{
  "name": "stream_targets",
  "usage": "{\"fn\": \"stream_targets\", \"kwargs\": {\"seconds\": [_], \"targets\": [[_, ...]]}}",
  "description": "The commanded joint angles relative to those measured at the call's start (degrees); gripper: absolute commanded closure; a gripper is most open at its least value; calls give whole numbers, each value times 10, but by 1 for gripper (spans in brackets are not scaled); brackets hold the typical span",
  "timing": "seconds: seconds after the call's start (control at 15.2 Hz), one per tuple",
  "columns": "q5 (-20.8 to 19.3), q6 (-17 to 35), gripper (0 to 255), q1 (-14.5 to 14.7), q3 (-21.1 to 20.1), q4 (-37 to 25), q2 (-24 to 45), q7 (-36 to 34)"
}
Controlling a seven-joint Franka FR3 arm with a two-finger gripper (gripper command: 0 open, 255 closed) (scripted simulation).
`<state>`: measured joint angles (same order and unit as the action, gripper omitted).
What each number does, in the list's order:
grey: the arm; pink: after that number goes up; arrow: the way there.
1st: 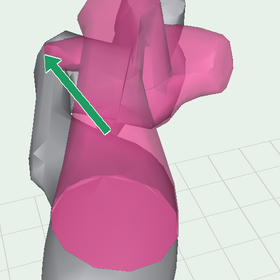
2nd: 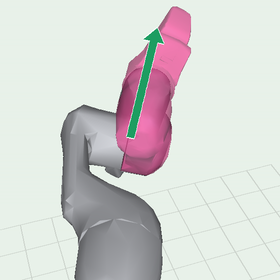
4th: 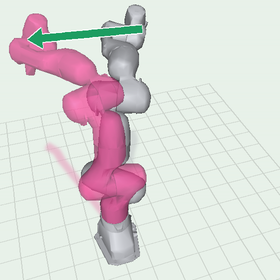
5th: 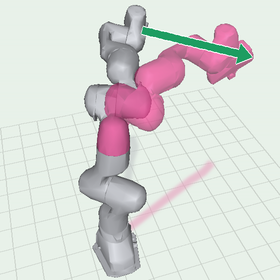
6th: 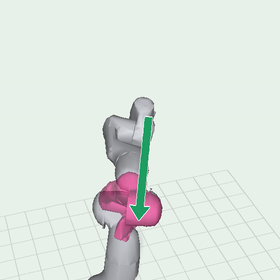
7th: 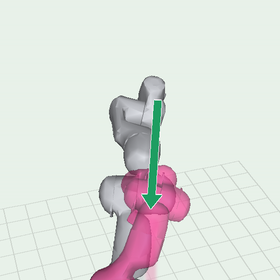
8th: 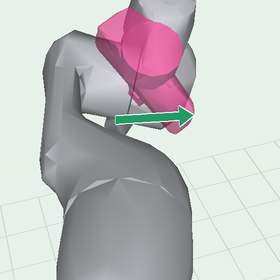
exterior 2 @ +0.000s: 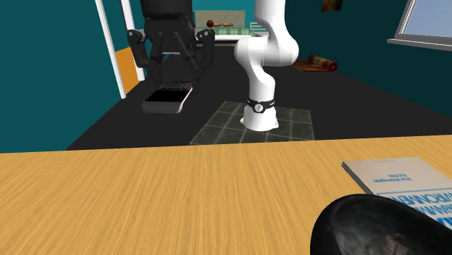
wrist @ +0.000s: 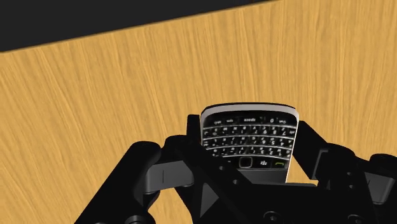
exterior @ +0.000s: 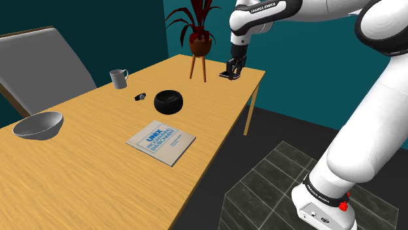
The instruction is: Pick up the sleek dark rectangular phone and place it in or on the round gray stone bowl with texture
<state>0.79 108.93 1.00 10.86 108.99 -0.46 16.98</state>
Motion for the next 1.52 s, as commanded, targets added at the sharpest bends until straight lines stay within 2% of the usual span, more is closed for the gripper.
{"fn": "stream_targets", "kwargs": {"seconds": [0.0, 0.4, 0.79, 1.12, 1.45], "targets": [[1, -10, 255, 7, -7, -15, 5, -13], [5, -21, 255, 44, -42, -70, 48, -85], [6, -42, 255, 81, -72, -152, 109, -153], [3, -69, 255, 113, -93, -247, 175, -206], [-2, -113, 255, 146, -108, -379, 262, -256]]}}
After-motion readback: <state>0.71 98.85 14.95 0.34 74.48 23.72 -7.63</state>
